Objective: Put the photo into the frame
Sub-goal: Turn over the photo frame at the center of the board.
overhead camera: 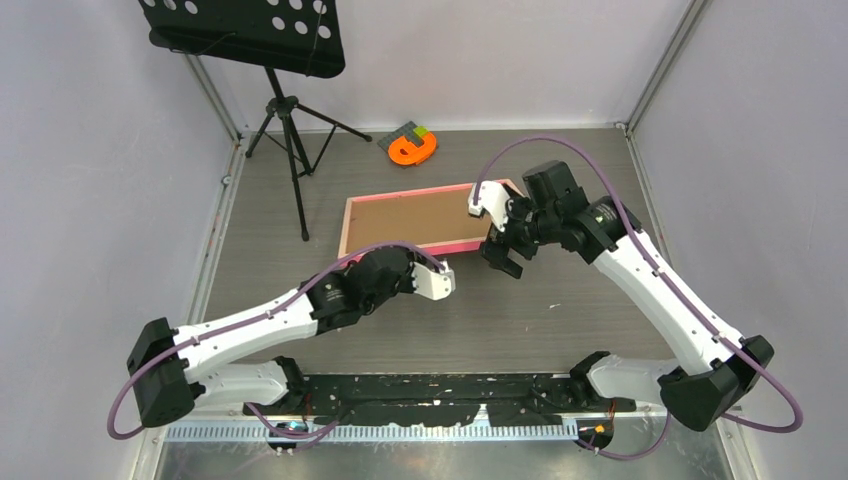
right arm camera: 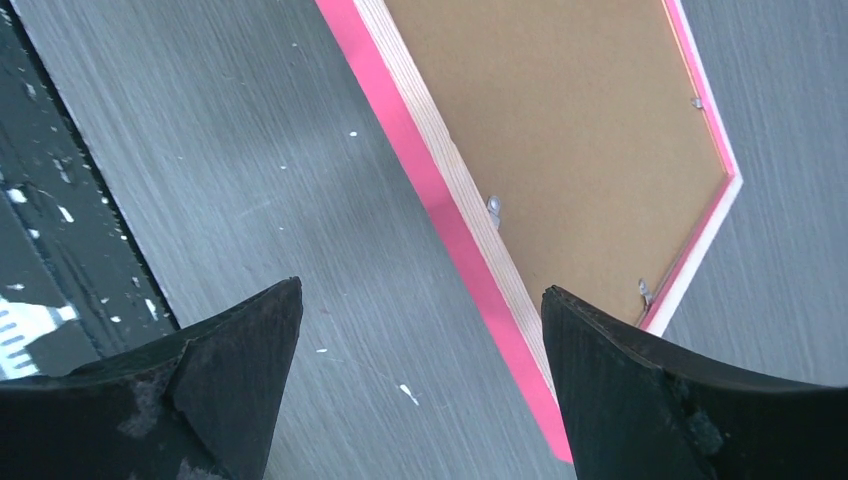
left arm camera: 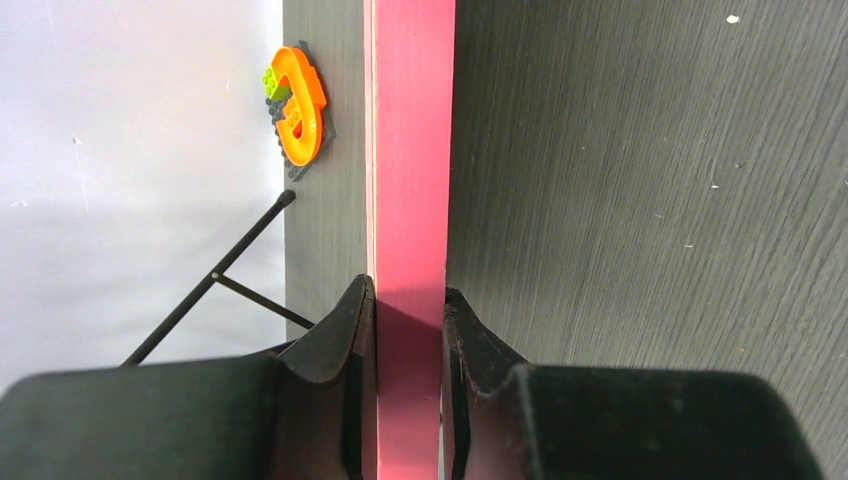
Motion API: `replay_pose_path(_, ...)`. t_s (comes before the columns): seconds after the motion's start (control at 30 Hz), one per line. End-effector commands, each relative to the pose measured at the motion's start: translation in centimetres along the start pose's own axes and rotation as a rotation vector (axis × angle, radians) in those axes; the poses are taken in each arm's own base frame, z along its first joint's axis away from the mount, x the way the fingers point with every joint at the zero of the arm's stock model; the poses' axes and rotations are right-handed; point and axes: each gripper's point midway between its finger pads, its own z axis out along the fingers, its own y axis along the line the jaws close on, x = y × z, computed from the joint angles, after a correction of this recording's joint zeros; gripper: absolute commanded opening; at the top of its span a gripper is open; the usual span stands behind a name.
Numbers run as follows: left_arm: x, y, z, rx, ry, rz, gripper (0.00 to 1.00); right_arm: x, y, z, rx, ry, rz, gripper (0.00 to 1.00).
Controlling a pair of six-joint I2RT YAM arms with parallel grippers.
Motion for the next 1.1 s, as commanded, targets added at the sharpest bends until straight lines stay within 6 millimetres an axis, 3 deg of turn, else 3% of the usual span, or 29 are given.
replay_pose_path(0.0,-2.3,4.9,-2.3,-0.109,-0.084,-0.084,0.0,0.4,-1.1,-0.6,0.087,-0.006,-0.099,0.95)
replay_pose_path(0.23,-2.3,5.6,-3.3,-0.064,-0.095,-0.107,0.0,1.0,-1.5,0.3,0.171,0.008,-0.215,0.95)
replay_pose_path(0.5,-2.3,5.9,-4.1,-0.031,-0.109,-0.116,0.0,-0.1,-1.9,0.4,0.241,-0.005,-0.302,0.95)
replay_pose_path(0.8,-1.9,6.0,-4.0,-0.028,-0.1,-0.114,0.0,-1.0,-2.3,-0.1,0.272,-0.028,-0.338,0.95)
replay_pose_path(1.07,-2.2,6.2,-4.6,-0.023,-0.129,-0.124,0.0,-0.9,-2.5,0.8,0.273,-0.025,-0.36,0.95)
